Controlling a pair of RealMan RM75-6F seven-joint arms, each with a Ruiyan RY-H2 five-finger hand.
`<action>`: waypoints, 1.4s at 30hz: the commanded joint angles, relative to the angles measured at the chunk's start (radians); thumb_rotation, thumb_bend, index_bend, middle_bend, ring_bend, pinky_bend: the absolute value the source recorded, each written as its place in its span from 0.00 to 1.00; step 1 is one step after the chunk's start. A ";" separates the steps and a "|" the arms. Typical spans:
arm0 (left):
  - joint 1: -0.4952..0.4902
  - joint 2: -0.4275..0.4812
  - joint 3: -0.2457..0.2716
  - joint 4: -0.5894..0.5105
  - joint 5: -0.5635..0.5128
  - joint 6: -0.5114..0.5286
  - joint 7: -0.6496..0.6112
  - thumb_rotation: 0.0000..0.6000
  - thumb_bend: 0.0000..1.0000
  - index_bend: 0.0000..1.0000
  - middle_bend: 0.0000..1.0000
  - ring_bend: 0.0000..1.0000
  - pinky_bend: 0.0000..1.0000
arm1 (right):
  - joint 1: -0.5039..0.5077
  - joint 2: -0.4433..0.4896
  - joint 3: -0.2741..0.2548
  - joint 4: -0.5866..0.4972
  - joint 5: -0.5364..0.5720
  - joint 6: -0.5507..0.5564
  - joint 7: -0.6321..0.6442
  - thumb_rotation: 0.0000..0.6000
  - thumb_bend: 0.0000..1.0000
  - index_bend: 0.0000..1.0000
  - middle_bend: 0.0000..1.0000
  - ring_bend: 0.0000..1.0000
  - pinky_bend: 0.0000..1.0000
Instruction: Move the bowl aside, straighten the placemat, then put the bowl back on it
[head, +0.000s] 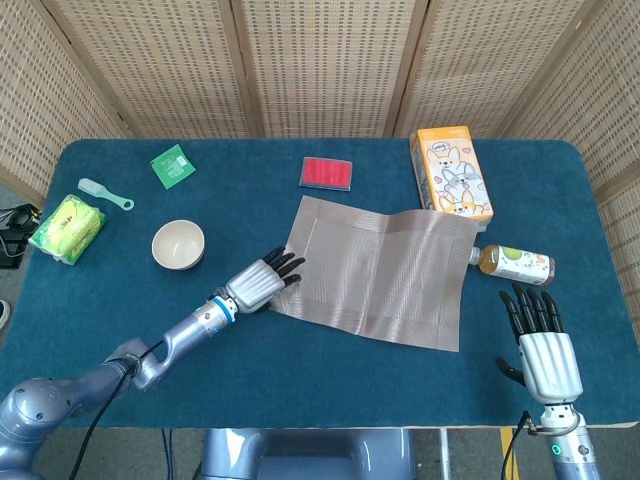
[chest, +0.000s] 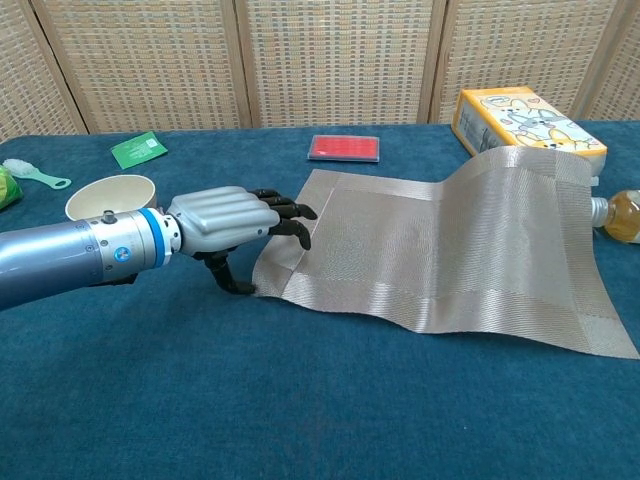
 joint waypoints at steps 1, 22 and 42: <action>-0.004 -0.002 -0.004 -0.004 -0.004 -0.001 0.003 1.00 0.32 0.21 0.00 0.00 0.00 | -0.001 0.001 0.000 -0.002 -0.002 0.000 0.001 1.00 0.00 0.00 0.00 0.00 0.00; -0.037 -0.054 -0.044 0.013 -0.053 -0.020 0.054 1.00 0.40 0.40 0.00 0.00 0.00 | -0.006 0.015 0.003 -0.019 -0.010 -0.009 0.014 1.00 0.00 0.00 0.00 0.00 0.00; 0.005 -0.032 -0.029 -0.025 -0.042 0.084 0.050 1.00 0.45 0.79 0.00 0.00 0.00 | -0.014 0.032 0.002 -0.035 -0.030 -0.001 0.030 1.00 0.00 0.00 0.00 0.00 0.00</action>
